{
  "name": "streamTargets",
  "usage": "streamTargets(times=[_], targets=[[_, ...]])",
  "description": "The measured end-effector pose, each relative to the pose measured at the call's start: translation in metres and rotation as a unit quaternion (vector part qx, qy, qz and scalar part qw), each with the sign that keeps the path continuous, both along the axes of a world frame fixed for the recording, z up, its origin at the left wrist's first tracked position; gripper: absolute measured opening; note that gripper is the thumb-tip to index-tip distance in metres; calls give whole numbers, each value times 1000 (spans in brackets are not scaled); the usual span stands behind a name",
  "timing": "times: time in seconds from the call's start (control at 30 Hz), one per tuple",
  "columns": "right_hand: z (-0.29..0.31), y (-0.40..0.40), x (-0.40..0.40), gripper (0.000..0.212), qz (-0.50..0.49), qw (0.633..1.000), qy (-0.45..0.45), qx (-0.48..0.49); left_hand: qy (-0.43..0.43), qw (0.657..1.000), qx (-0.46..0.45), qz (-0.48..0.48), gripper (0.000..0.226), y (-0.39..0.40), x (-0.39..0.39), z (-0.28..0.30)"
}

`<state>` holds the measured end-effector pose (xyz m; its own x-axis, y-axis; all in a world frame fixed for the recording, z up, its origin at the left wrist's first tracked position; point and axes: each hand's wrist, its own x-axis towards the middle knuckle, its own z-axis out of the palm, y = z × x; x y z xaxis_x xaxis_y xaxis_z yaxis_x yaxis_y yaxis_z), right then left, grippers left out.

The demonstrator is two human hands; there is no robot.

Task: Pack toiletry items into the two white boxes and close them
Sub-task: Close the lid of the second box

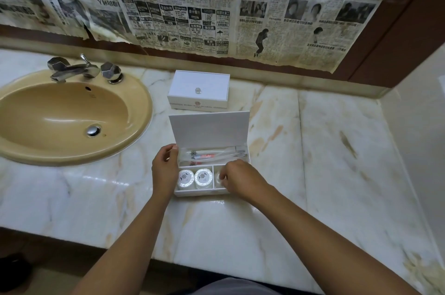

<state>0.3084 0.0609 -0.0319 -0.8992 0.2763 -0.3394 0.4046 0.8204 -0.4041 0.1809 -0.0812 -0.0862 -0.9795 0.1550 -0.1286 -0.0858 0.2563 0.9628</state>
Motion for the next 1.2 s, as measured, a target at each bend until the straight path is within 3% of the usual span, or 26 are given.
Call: streamTargets(times=[0.23, 0.4, 0.5, 0.57, 0.67, 0.77, 1.0, 1.2], targets=[[26, 8, 2, 26, -48, 995, 51, -76, 1, 1000, -7, 2, 14, 0, 0, -1], [62, 10, -13, 30, -81, 976, 169, -111, -1, 1000, -8, -1, 15, 0, -1, 0], [79, 13, -25, 23, -78, 954, 287, -40, -4, 1000, -4, -2, 15, -1, 0, 1], [86, 16, -36, 29, -65, 935, 346, 45, -9, 1000, -1, -1, 15, -1, 0, 1], [87, 24, -53, 42, -46, 950, 279, 131, -15, 1000, 1, 0, 15, 0, 0, 2], [79, 29, -59, 35, -27, 968, 199, 149, -18, 1000, 3, 3, 15, -1, 1, 2], [65, 18, -31, 19, -13, 960, 262, 93, -58, 998, 22, 20, 20, -1, -2, 0], [57, 6, -2, 20, 7, 975, 214, 51, -143, 984, 95, 45, 16, -4, -6, 2]])
